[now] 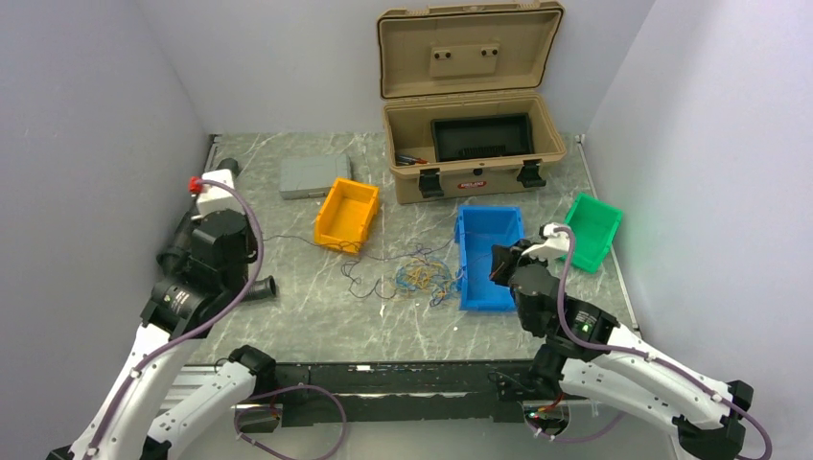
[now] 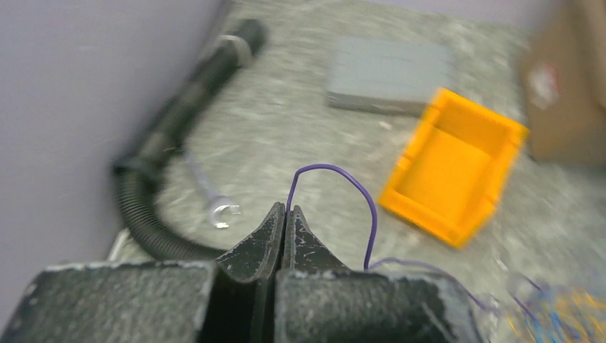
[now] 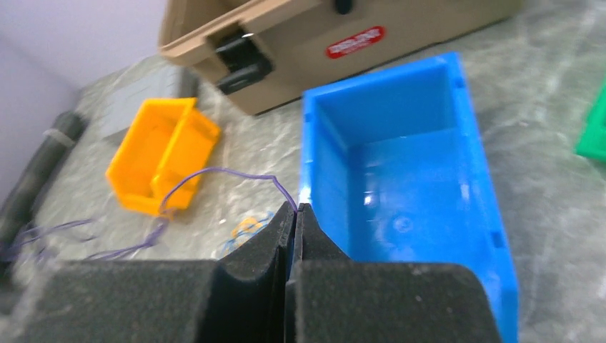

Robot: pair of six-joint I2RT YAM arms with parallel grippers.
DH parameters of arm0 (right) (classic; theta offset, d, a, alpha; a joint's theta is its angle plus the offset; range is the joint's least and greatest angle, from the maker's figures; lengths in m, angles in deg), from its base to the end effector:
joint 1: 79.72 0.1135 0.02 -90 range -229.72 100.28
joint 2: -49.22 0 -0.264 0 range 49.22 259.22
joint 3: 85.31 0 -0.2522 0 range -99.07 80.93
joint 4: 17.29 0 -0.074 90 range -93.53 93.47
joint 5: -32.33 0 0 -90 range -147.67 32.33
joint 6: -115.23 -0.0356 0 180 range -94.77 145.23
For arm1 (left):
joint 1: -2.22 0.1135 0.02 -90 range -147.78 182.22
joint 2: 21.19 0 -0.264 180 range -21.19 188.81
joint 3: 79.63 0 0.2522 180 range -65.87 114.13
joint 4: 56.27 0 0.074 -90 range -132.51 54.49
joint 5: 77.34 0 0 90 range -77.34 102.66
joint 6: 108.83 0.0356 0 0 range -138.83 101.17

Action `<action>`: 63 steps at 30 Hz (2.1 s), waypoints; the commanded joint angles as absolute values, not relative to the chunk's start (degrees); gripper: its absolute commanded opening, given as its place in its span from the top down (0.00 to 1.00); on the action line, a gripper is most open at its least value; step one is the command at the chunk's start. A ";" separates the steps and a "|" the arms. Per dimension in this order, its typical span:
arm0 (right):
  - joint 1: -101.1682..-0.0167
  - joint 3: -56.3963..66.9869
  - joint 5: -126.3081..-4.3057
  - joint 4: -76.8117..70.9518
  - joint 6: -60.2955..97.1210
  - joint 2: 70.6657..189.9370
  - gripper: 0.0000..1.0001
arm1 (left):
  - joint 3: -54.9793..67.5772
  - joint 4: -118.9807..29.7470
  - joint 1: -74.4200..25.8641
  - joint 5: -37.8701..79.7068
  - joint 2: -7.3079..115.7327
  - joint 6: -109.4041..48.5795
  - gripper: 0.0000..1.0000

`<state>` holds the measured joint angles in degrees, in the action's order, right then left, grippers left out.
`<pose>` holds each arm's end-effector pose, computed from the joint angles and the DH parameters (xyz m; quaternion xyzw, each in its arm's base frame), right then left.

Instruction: Untangle the cables

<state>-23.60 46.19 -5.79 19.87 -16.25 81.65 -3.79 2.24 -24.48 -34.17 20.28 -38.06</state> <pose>0.0952 0.0915 0.2904 0.1510 0.7670 0.1452 0.6065 0.1190 -0.0308 0.3905 -0.1654 0.7827 0.1125 0.5894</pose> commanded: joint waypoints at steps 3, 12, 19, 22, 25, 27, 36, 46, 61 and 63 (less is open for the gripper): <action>-23.57 42.52 -25.19 4.74 1.05 83.32 1.00 | -7.51 -11.72 -24.29 7.28 17.74 -26.08 1.00; -23.59 37.18 -36.54 2.13 4.93 90.49 1.00 | -5.79 -11.84 -24.30 22.89 22.96 -24.22 0.91; -23.59 24.61 -41.72 2.43 9.04 97.30 1.00 | -6.39 -13.33 -24.34 33.38 28.08 -26.55 0.20; -23.63 19.27 -43.39 3.74 10.19 100.19 1.00 | -8.63 -19.61 -24.87 38.11 28.09 -29.14 0.10; -23.65 15.87 -43.99 5.06 10.85 102.49 1.00 | -10.81 -27.25 -27.48 39.80 27.53 -31.36 0.06; -23.56 14.87 -44.28 5.34 10.75 103.44 1.00 | -11.15 -31.12 -30.12 40.01 27.63 -31.70 0.05; -23.56 14.07 -47.53 4.23 8.85 104.41 1.00 | -8.65 -36.86 -36.72 38.10 32.50 -31.41 0.03; -23.57 7.27 -48.59 4.19 9.26 105.07 1.00 | -20.01 -52.78 -38.75 33.22 39.59 -35.96 0.03; -23.57 -10.55 -36.78 5.14 18.30 106.45 1.00 | -29.22 -60.08 -38.75 23.86 54.28 -41.80 0.44; -23.57 -11.48 -34.82 4.80 19.27 106.20 1.00 | -29.90 -59.40 -38.80 22.96 54.35 -41.35 0.52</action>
